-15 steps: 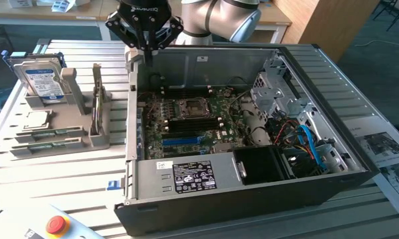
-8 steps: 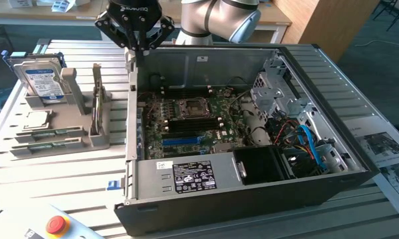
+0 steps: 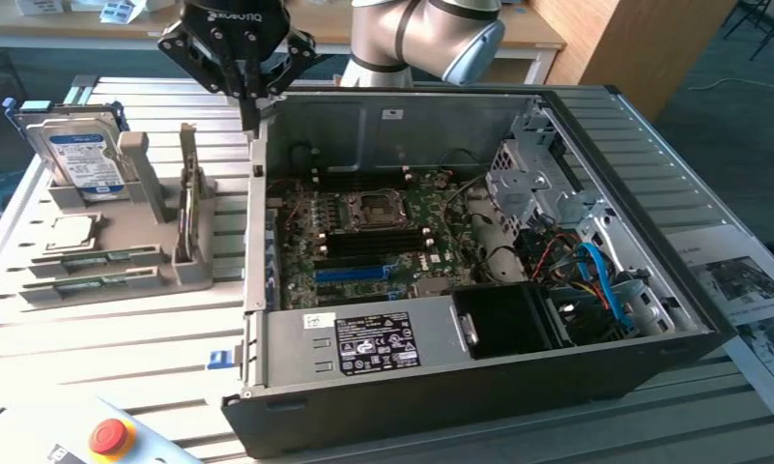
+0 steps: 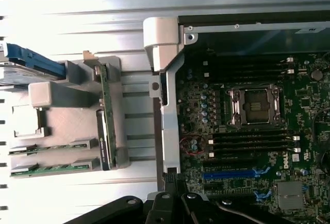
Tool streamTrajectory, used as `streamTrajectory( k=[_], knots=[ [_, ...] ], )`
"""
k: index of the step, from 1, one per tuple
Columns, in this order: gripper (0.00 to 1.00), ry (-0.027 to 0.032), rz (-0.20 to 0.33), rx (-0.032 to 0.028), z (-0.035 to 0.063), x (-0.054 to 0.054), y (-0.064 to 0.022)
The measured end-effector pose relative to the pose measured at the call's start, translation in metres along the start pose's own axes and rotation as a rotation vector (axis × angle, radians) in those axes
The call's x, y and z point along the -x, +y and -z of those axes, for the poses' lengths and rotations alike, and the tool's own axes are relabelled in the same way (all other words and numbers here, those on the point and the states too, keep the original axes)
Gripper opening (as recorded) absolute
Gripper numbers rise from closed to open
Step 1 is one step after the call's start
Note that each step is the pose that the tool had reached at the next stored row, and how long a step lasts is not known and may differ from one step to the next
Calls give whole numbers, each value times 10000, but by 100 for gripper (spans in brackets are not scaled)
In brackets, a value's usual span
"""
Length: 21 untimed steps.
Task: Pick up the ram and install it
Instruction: 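Reach for the ram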
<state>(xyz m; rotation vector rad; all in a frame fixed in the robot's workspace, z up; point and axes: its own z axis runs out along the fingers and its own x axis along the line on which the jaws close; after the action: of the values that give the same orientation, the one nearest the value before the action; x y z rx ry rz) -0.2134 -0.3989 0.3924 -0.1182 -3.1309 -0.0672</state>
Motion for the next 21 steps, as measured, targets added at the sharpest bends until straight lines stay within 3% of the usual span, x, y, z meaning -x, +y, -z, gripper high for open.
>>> streamTrajectory(
  k=[21],
  knots=[
    [10,166,-8,-12,-8,-487,-37]
  ],
)
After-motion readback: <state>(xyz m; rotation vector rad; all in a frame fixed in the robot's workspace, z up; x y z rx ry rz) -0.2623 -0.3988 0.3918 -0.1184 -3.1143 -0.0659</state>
